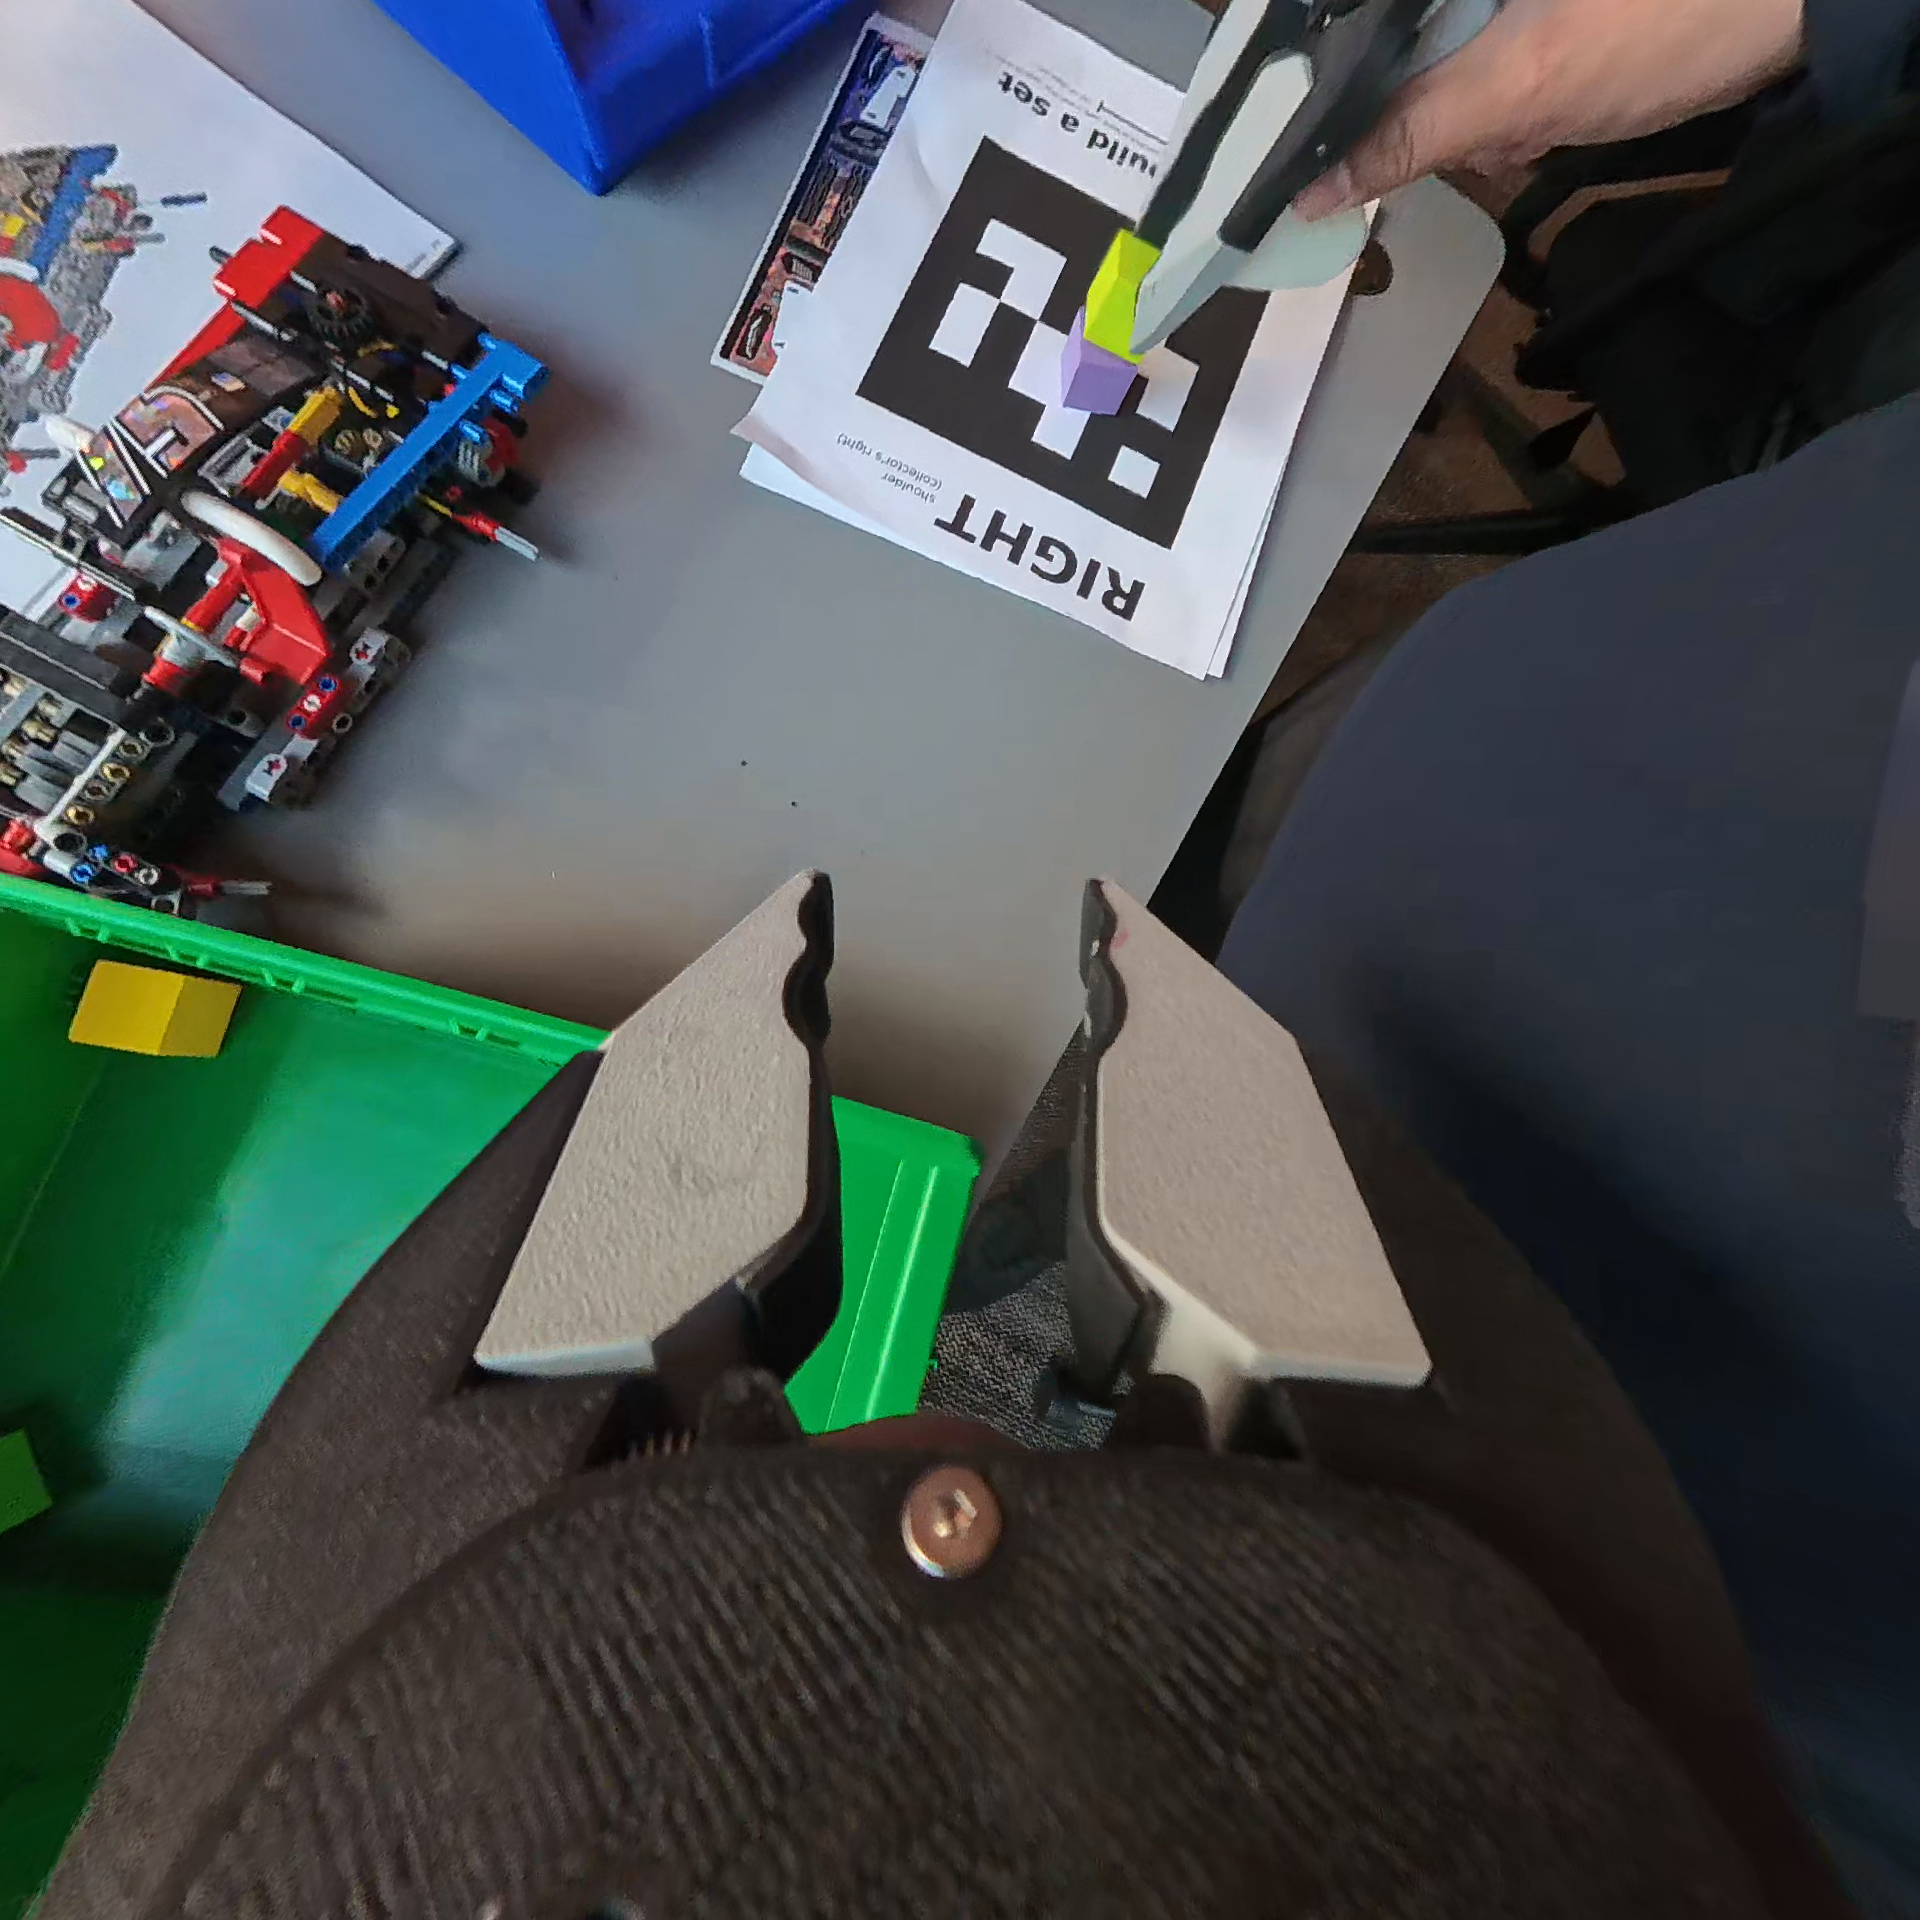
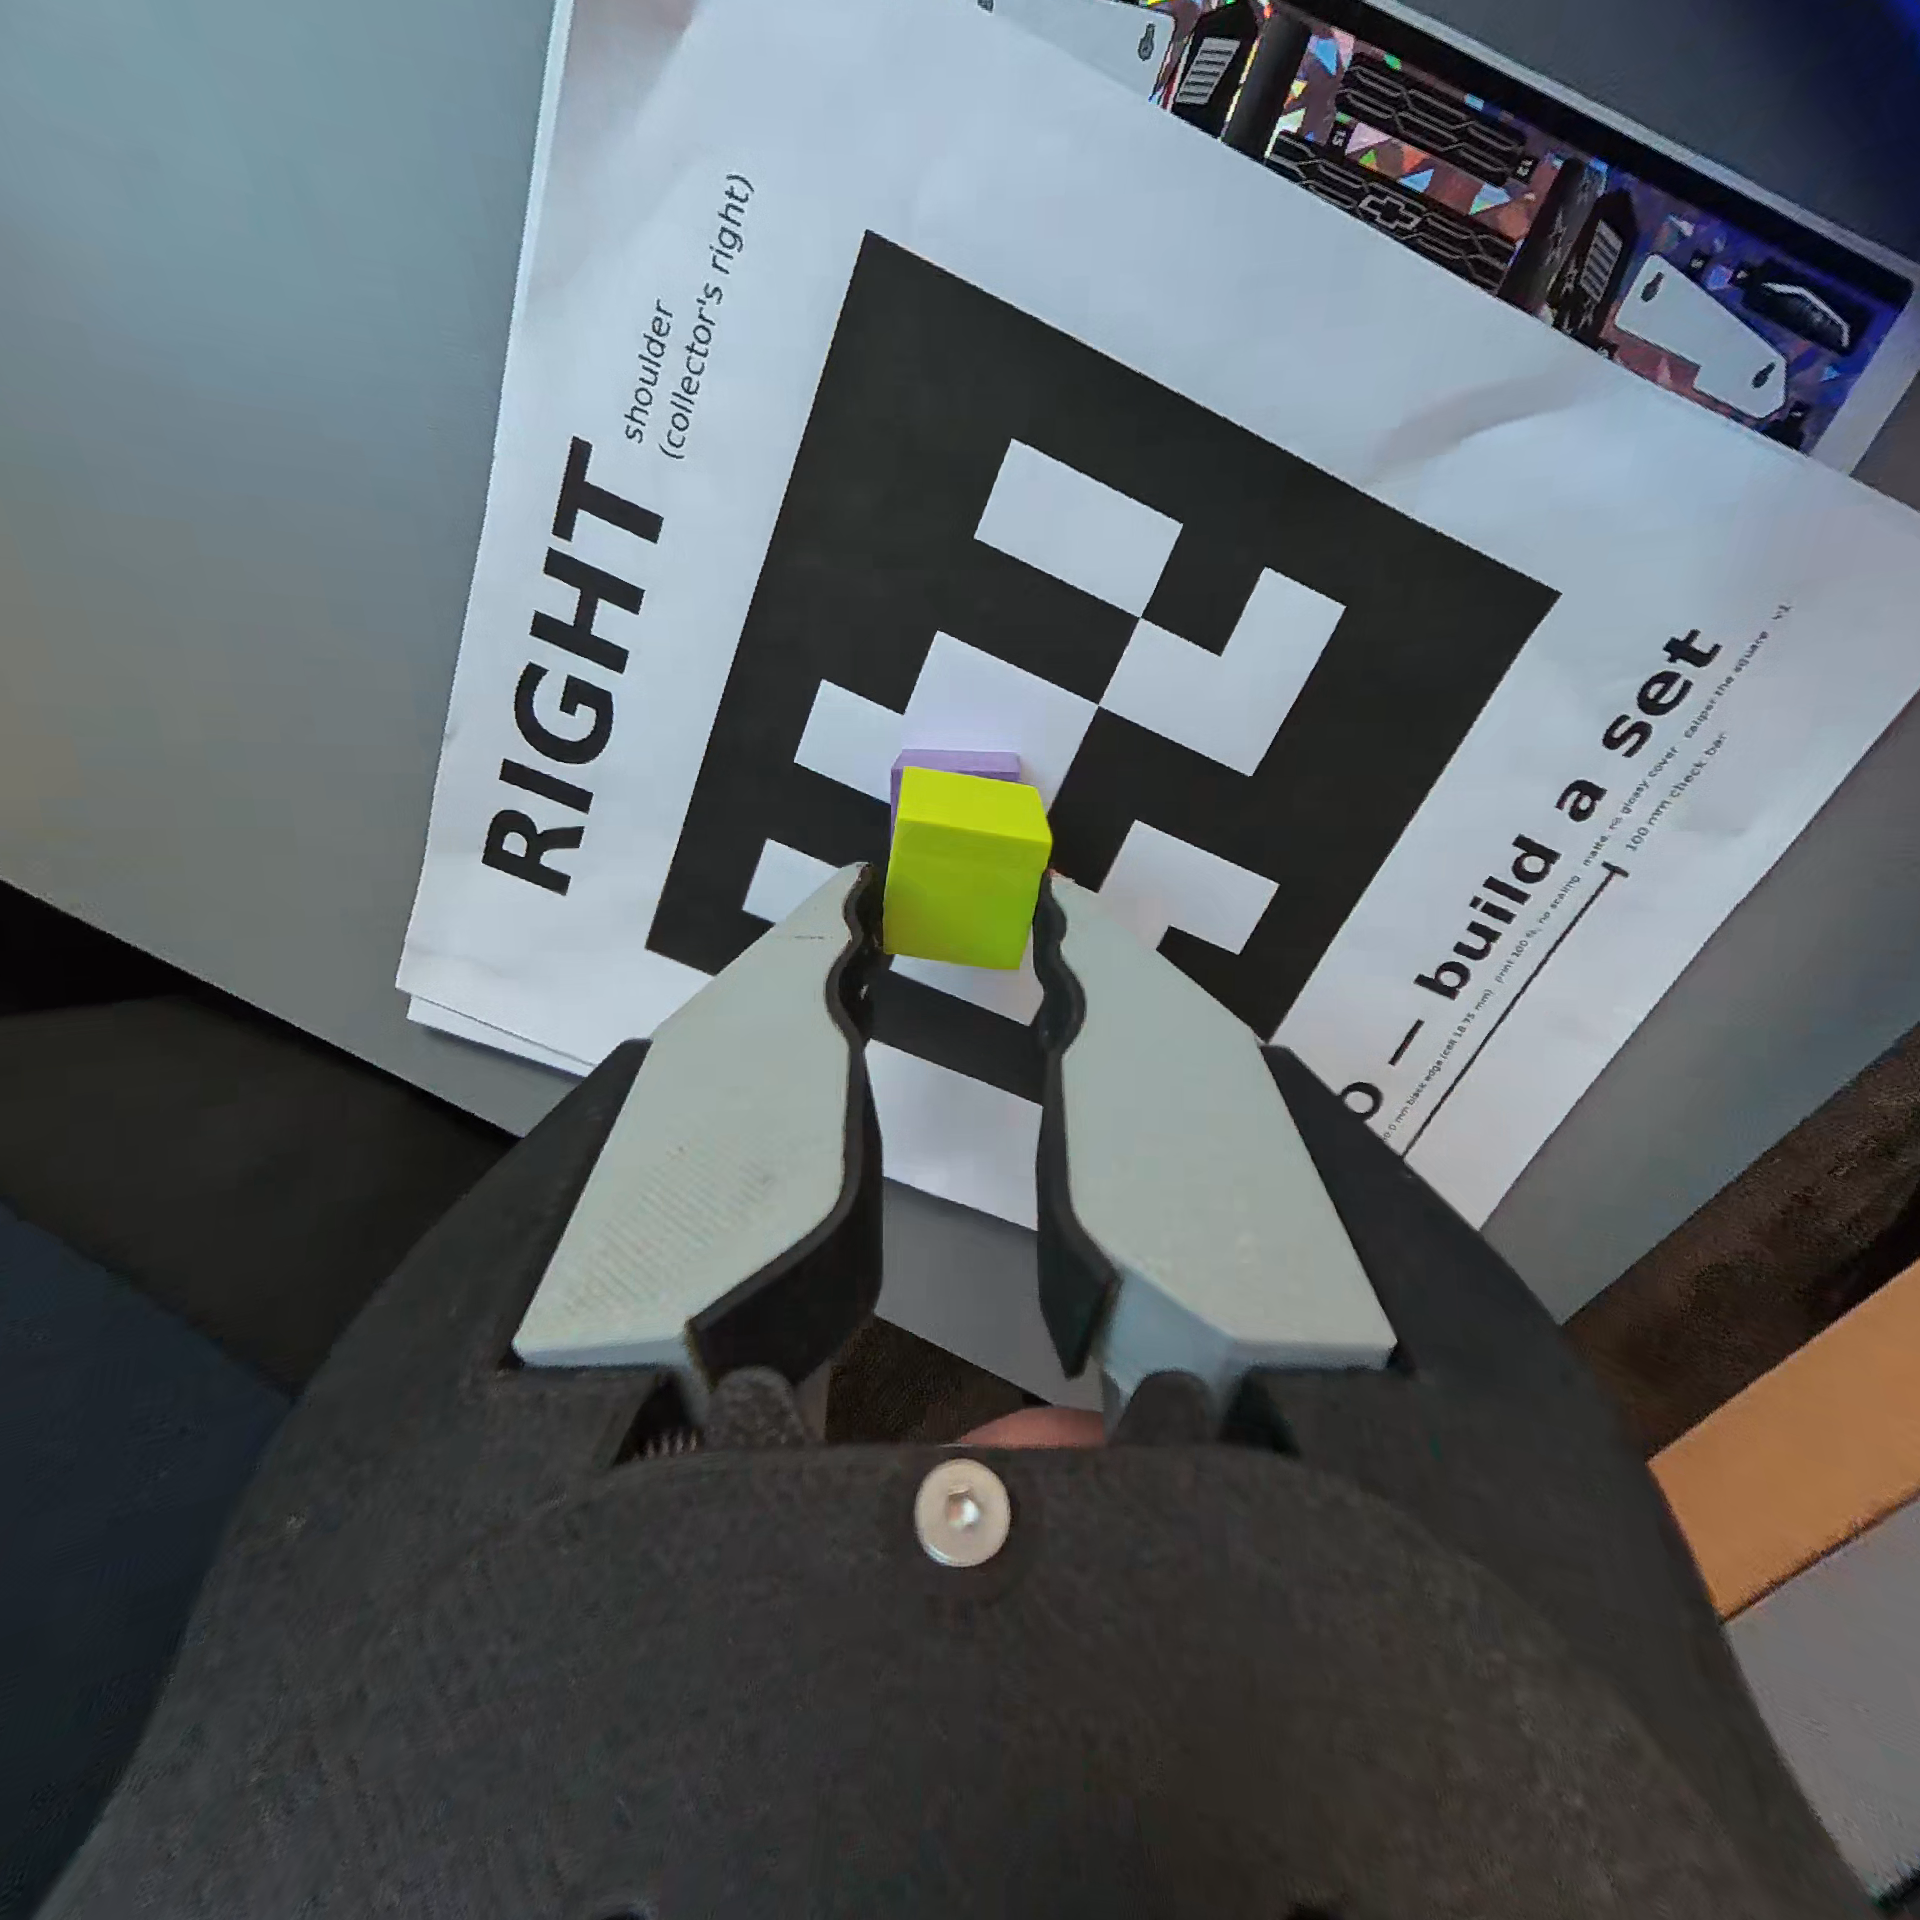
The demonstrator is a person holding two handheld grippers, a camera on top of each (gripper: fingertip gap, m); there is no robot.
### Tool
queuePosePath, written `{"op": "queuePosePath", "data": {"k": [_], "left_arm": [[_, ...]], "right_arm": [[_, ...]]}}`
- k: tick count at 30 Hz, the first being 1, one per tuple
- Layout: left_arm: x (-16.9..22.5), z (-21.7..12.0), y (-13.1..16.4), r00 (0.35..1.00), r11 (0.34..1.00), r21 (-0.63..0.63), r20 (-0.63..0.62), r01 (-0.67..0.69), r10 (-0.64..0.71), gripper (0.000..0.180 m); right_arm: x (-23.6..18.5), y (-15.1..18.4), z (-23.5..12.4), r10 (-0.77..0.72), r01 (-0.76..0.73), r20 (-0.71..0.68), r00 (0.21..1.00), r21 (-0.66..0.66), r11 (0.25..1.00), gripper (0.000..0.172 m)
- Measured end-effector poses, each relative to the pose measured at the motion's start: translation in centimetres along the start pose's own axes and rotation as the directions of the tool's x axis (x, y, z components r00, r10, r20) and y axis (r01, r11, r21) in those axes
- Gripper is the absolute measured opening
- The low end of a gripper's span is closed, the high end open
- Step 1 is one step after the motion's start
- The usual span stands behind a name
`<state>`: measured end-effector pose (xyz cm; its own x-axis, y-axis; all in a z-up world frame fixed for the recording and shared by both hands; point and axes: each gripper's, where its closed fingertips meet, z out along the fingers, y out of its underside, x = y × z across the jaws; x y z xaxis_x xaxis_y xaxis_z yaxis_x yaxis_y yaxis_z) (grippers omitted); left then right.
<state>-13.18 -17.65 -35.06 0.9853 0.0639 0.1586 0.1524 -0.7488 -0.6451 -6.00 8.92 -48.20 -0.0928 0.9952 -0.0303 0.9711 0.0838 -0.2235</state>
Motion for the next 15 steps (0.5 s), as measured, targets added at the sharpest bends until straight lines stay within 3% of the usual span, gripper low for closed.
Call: {"op": "queuePosePath", "data": {"k": [12,15], "left_arm": [[-0.6,-0.7,1.2,1.000,1.000,-0.021,0.004,-0.002,0.002,0.051],[-3.5,-1.8,3.2,0.995,0.997,-0.076,0.097,0.024,-0.017,0.051]], "right_arm": [[-0.3,-0.3,0.0,-0.022,0.022,-0.017,1.000,0.012,1.000,0.038],[-0.3,-0.7,-1.2,0.029,-0.029,0.006,1.000,0.066,0.997,0.039]]}}
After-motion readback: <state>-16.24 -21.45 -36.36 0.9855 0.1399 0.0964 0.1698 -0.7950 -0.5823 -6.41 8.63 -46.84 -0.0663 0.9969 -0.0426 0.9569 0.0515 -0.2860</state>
